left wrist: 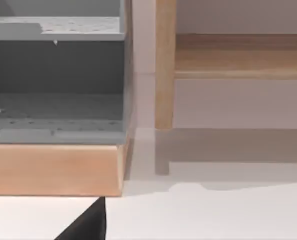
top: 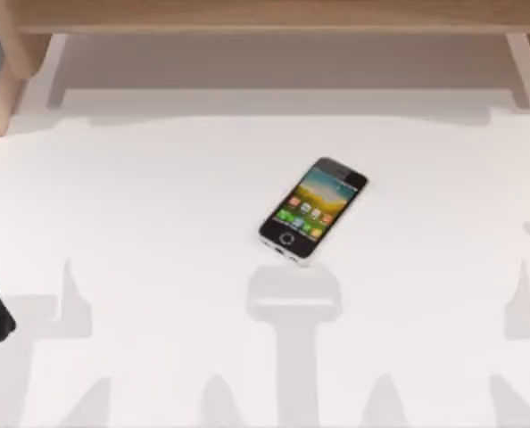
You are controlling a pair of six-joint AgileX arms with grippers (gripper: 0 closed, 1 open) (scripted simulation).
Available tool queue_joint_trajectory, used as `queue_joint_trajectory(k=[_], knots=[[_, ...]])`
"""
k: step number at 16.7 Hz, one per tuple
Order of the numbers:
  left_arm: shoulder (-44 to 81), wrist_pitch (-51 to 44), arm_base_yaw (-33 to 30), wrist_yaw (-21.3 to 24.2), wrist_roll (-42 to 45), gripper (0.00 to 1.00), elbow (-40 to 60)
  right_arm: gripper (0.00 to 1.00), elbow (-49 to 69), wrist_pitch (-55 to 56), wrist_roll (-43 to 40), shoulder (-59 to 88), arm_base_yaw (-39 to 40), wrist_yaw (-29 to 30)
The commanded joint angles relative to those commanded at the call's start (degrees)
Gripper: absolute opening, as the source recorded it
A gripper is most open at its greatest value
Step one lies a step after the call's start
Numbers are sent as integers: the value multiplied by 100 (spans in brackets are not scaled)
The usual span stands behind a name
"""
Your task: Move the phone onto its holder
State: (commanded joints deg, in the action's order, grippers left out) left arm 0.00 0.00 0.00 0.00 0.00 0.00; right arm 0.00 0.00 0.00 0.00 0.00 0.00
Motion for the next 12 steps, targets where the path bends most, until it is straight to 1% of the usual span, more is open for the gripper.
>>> queue_joint_trajectory(k=[3,6,9,12], knots=[[0,0,0,0,0,100,0,100,42,-31,18,50,12,-2],[0,0,0,0,0,100,0,100,453,-332,200,539,128,-26],[0,0,0,0,0,100,0,100,1266,-918,577,1490,360,-71],[0,0,0,0,0,100,0,100,2423,-1737,1128,2823,683,-122]])
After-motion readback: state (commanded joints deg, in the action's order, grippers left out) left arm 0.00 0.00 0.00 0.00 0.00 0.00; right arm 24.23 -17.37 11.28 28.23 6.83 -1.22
